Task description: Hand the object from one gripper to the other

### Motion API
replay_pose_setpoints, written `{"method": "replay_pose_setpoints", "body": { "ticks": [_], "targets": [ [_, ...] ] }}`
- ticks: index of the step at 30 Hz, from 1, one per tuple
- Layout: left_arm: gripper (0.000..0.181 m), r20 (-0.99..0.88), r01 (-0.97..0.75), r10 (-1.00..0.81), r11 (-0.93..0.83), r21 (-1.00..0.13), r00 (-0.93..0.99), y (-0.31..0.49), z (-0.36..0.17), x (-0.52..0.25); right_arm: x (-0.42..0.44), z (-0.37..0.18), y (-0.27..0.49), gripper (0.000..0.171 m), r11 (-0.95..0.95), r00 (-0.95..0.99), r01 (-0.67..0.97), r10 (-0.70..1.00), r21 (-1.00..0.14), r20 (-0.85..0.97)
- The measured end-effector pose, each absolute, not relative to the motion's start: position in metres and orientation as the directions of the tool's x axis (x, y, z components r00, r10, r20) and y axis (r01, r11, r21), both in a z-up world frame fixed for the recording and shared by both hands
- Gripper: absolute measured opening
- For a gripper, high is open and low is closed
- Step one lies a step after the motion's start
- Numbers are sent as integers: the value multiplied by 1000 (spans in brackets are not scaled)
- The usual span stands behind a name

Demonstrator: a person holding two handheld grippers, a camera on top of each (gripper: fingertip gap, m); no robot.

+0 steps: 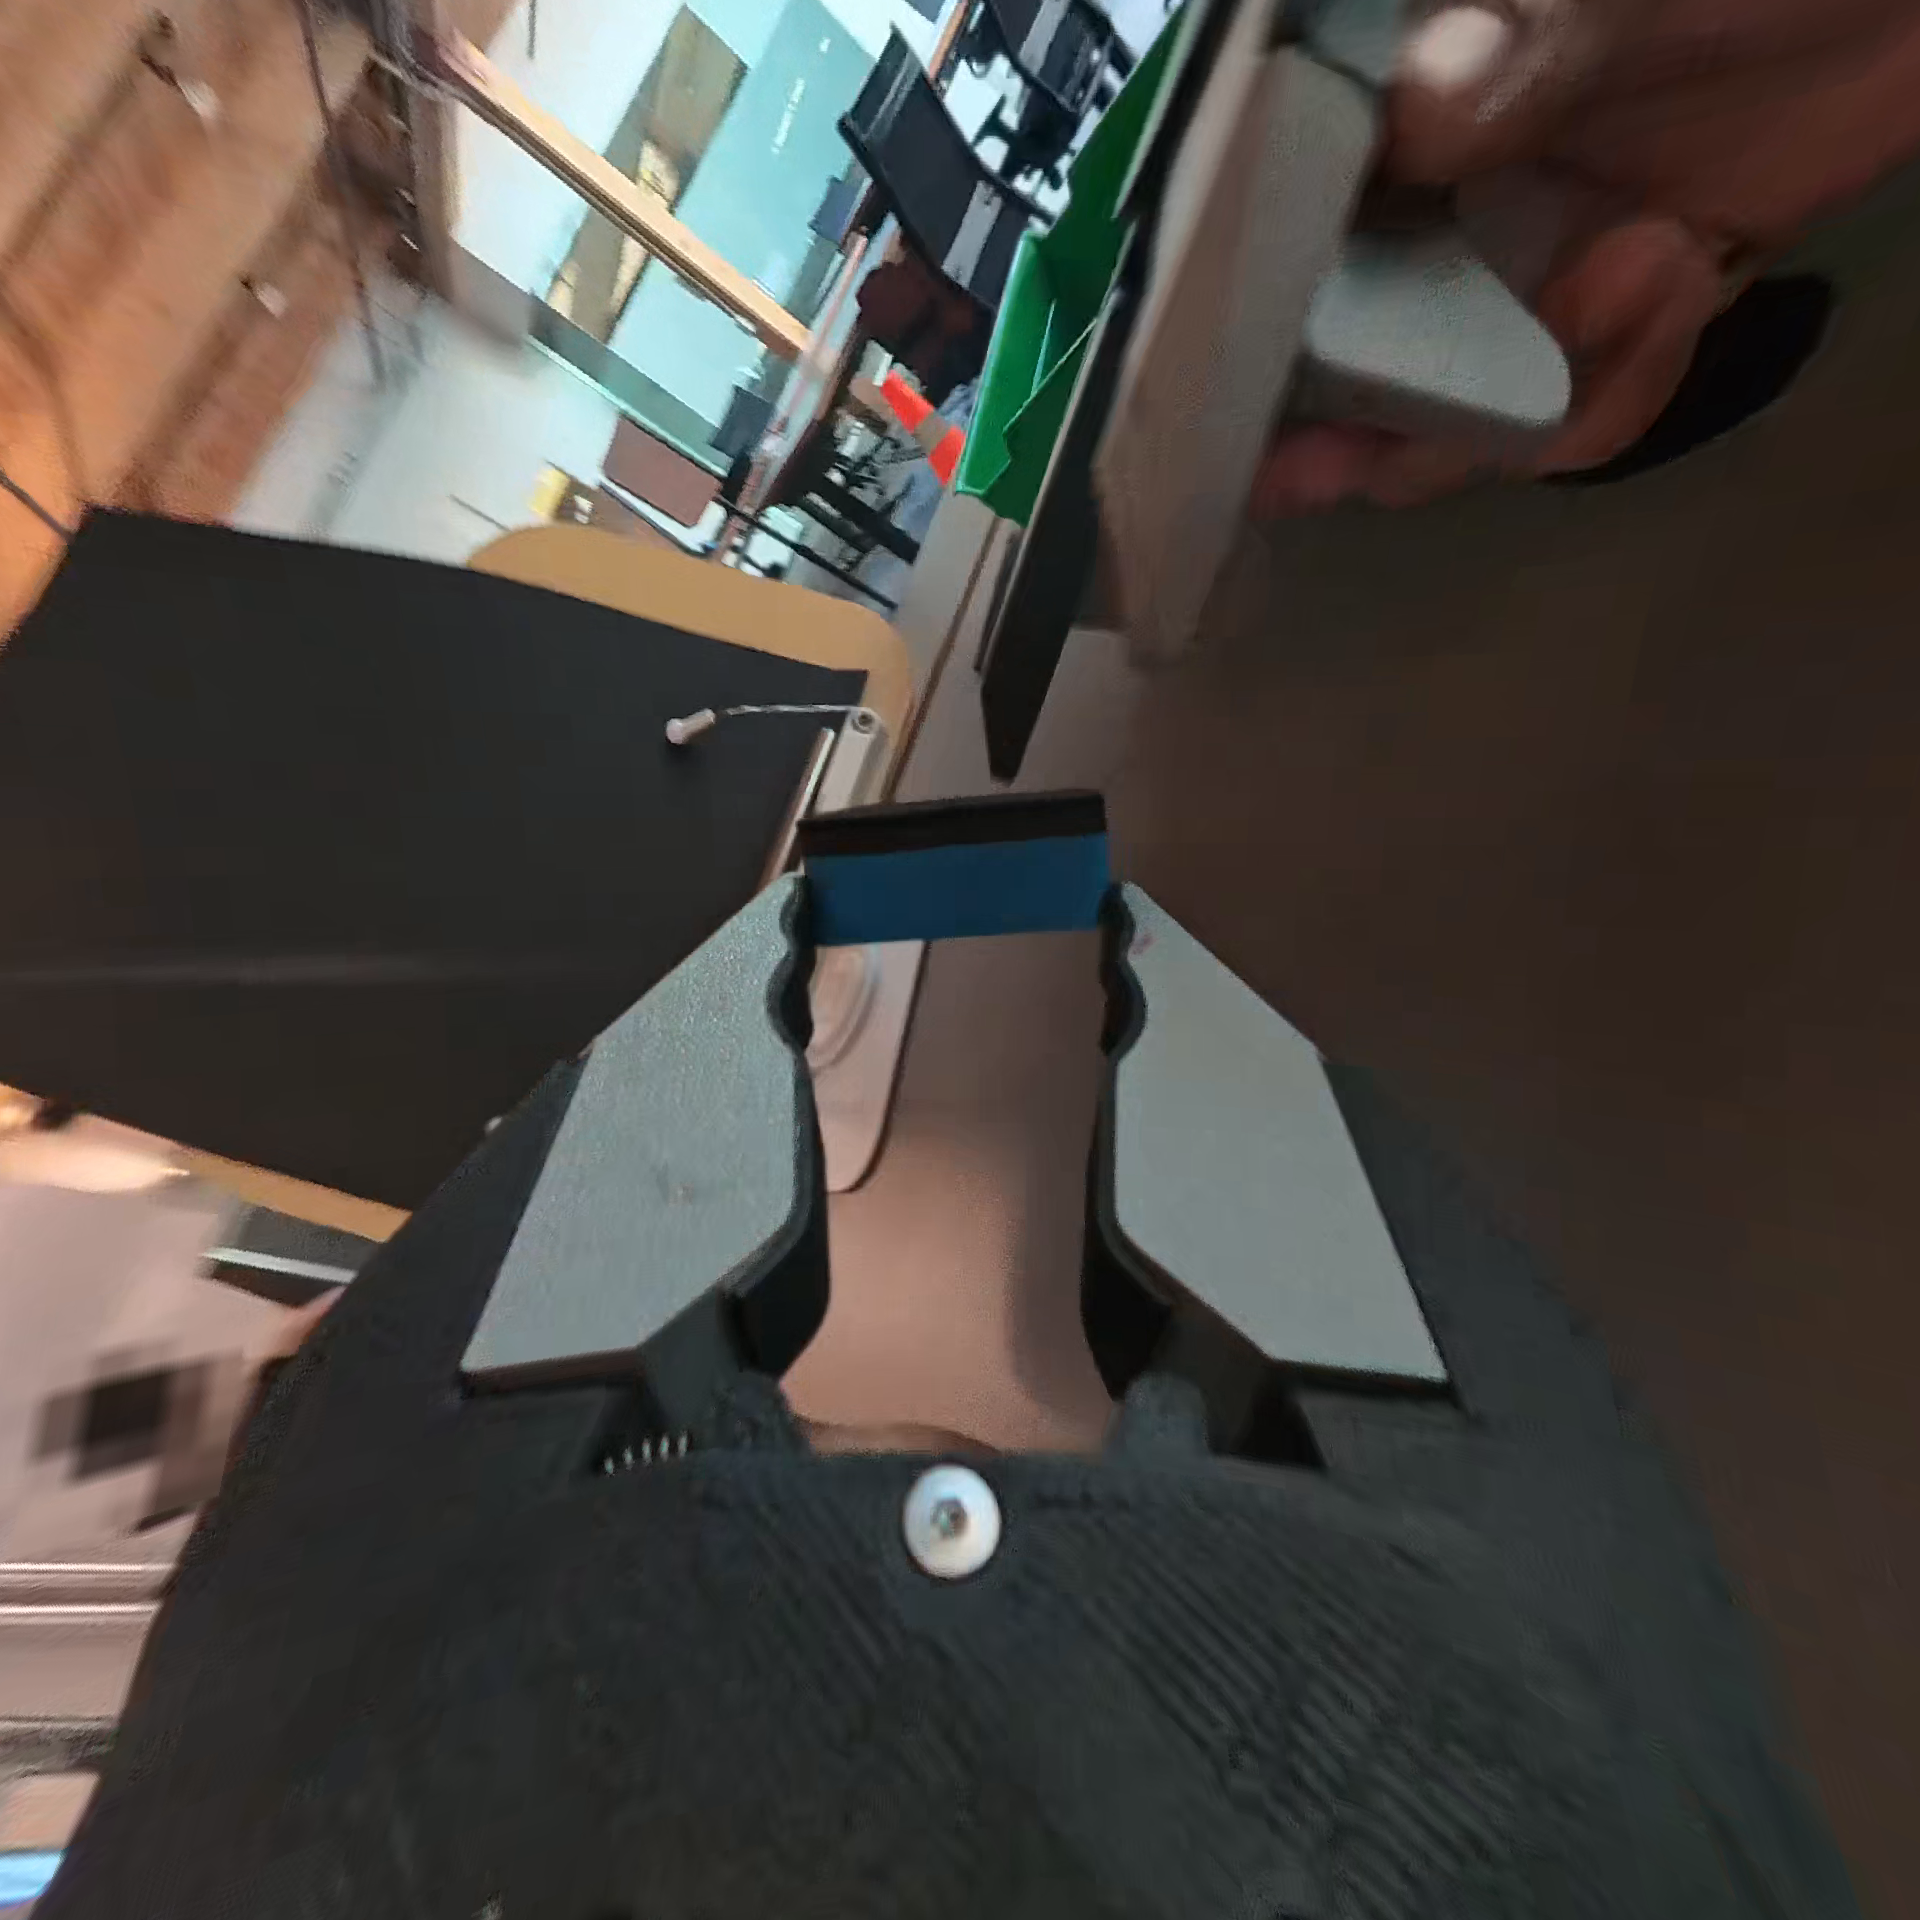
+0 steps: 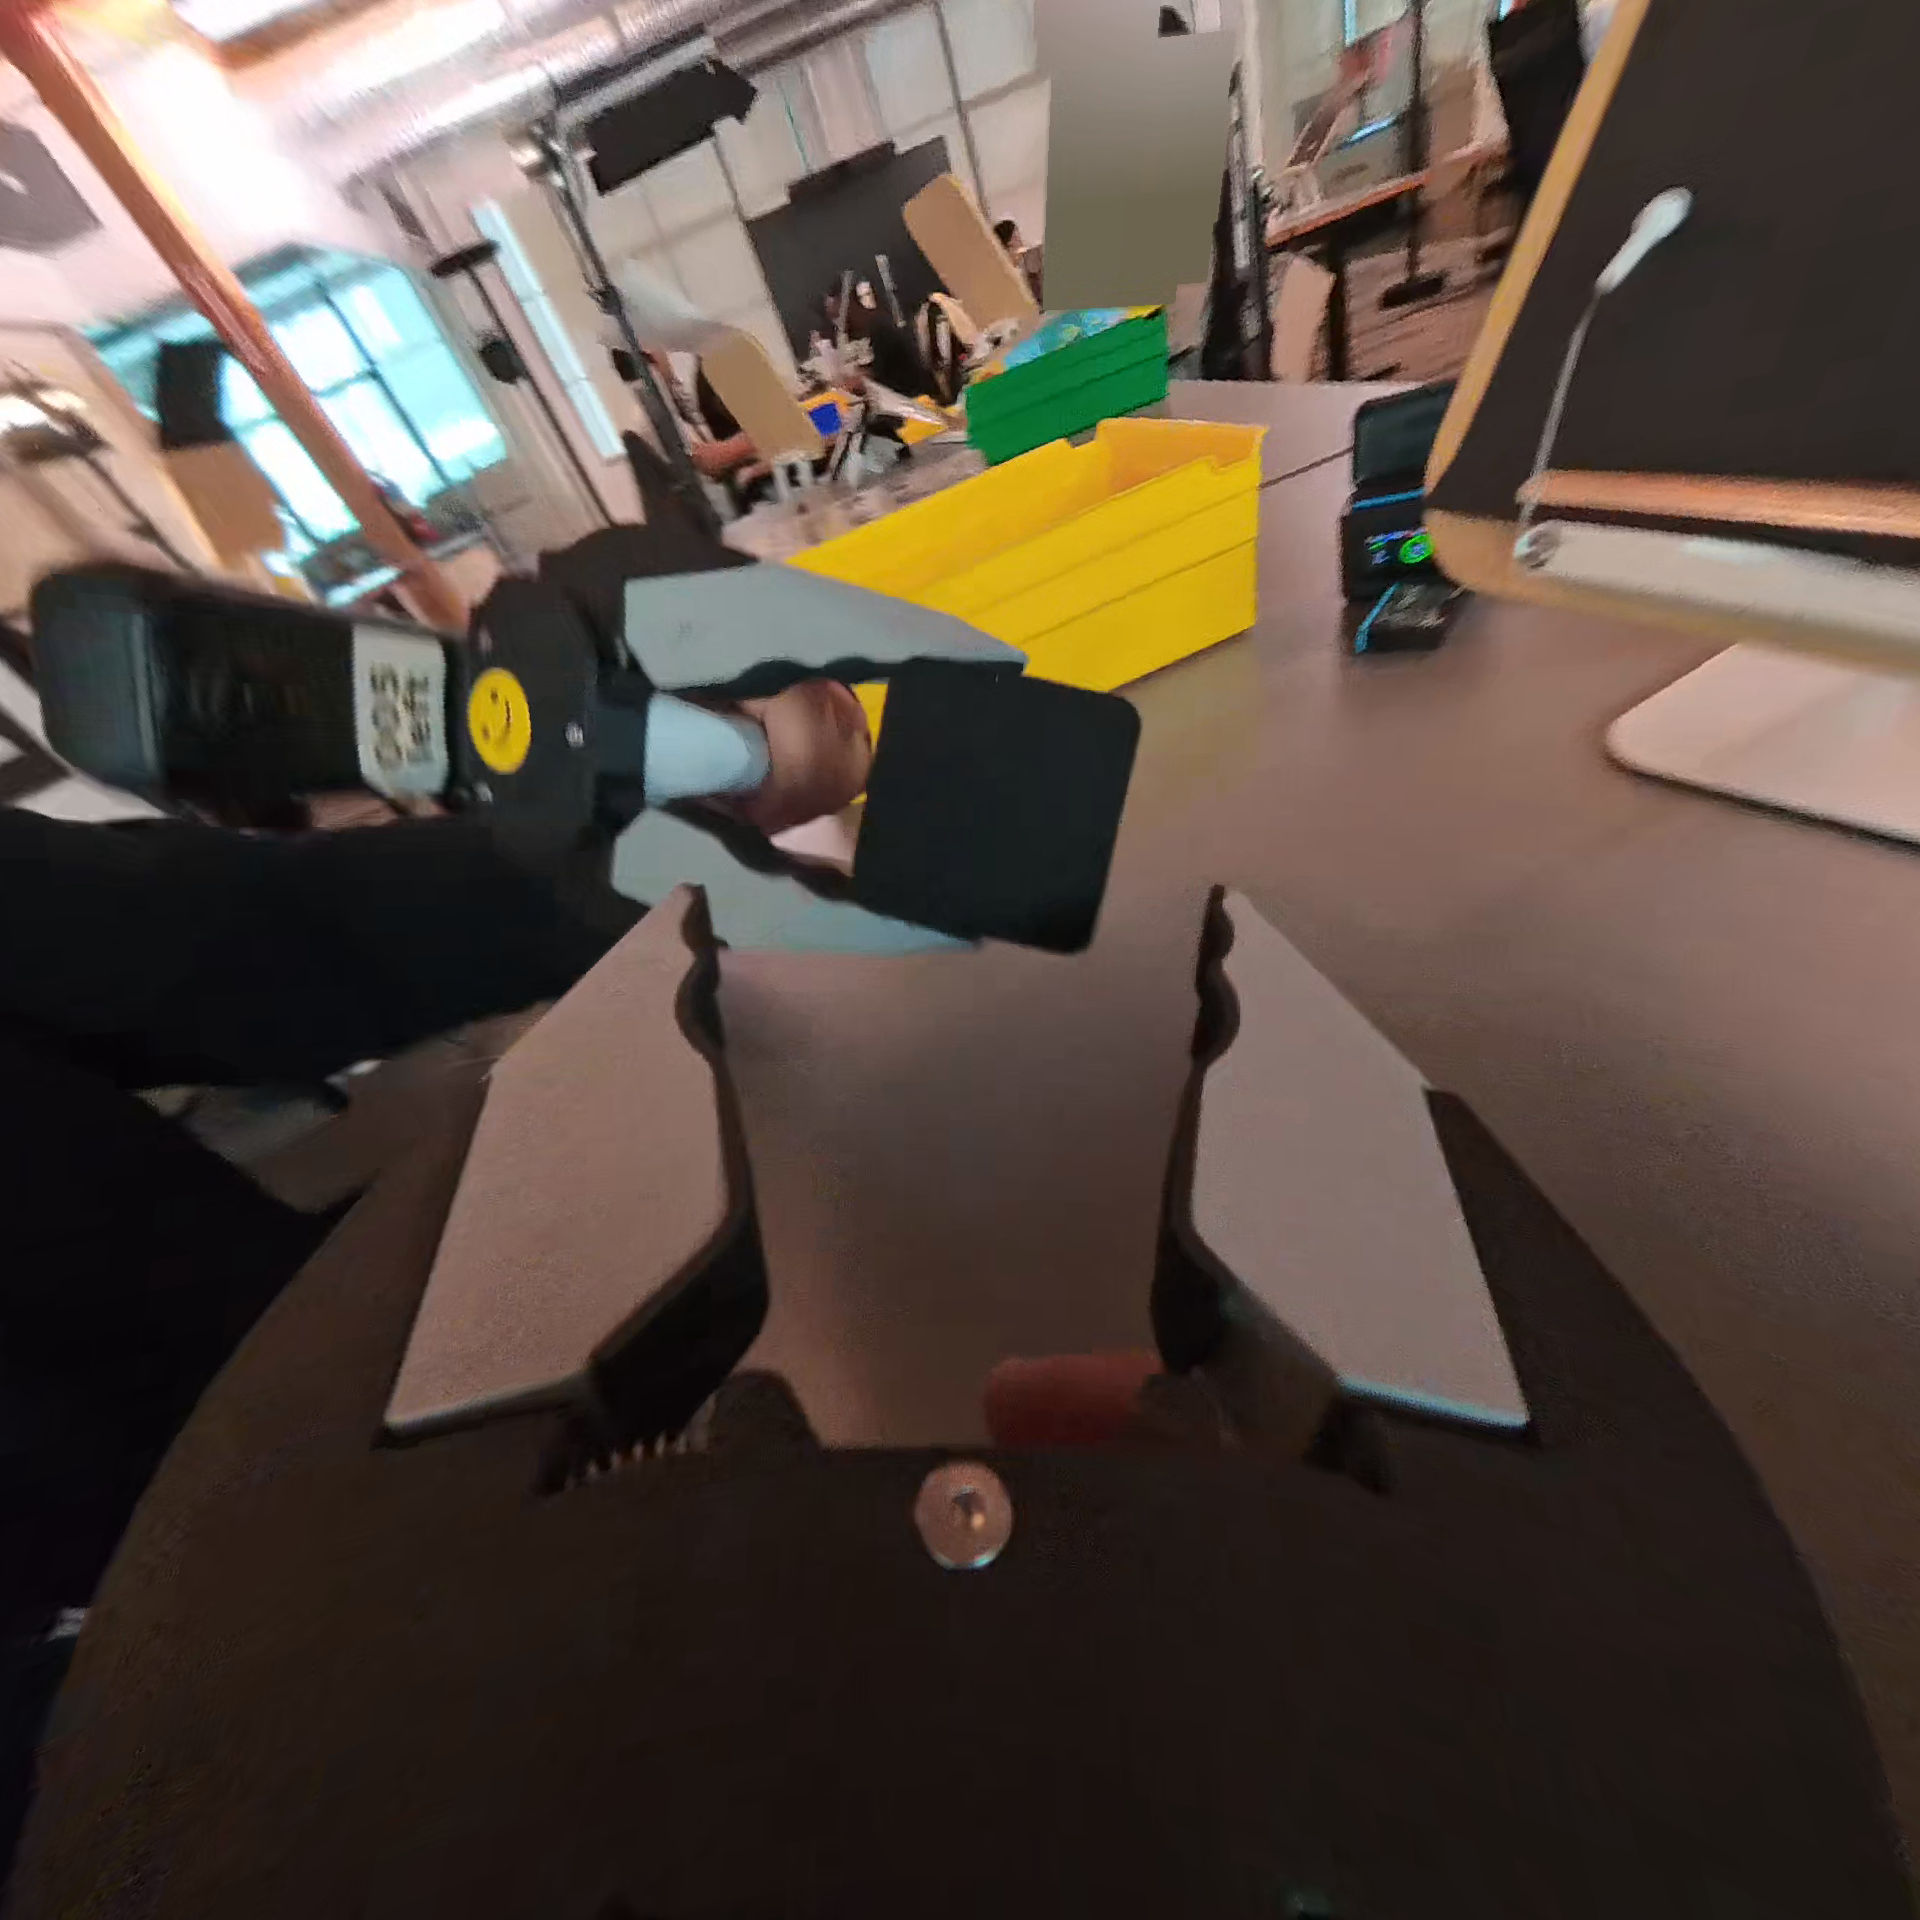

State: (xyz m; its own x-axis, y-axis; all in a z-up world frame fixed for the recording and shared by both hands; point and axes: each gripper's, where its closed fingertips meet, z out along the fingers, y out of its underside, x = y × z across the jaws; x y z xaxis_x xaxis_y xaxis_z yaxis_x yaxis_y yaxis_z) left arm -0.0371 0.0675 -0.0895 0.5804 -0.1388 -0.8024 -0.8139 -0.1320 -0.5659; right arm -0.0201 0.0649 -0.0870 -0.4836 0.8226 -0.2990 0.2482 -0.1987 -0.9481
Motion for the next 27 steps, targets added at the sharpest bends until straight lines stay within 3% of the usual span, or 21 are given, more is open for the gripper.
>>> {"method": "replay_pose_setpoints", "body": {
  "ticks": [2, 4, 6, 8, 11, 14, 17, 19, 23, 27],
  "targets": [
    [53, -854, -856, -91, -134, -499, 512, 70, -90, -30, -25, -90, 58, 84, -223, -487, 275, 806, -935, -335],
    [53, -882, -880, -64, -134, -456, 467, 73, -90, -23, -31, -100, 59, 55, -185, -452, 299, 836, -936, -310],
    [53, -898, -893, -53, -154, -424, 436, 76, -93, -21, -31, -105, 59, 53, -158, -449, 308, 845, -938, -290],
    [53, -864, -867, -86, -106, -487, 496, 74, -93, -13, -27, -105, 61, 52, -108, -466, 288, 852, -951, -238],
    [63, -587, -648, -315, -133, -750, 745, 62, -105, 0, -19, -104, 72, 52, 50, -456, 230, 888, -972, -62],
    [75, -72, -229, -521, -244, -942, 851, 43, -97, 16, -8, -96, 69, 52, 239, -474, 110, 866, -965, 161],
    [81, 372, 131, -649, -389, -912, 664, 25, -79, 27, 6, -83, 48, 51, 393, -503, -66, 780, -917, 371],
    [85, 527, 241, -679, -475, -846, 512, 17, -75, 32, 10, -81, 38, 52, 477, -476, -146, 734, -867, 484],
    [83, 629, 316, -689, -545, -777, 359, 16, -81, 39, 16, -81, 17, 52, 545, -469, -245, 657, -802, 590],
    [56, 655, 355, -718, -564, -746, 236, 14, -77, 52, 13, -84, 12, 53, 580, -446, -259, 637, -772, 628]
  ]
}}
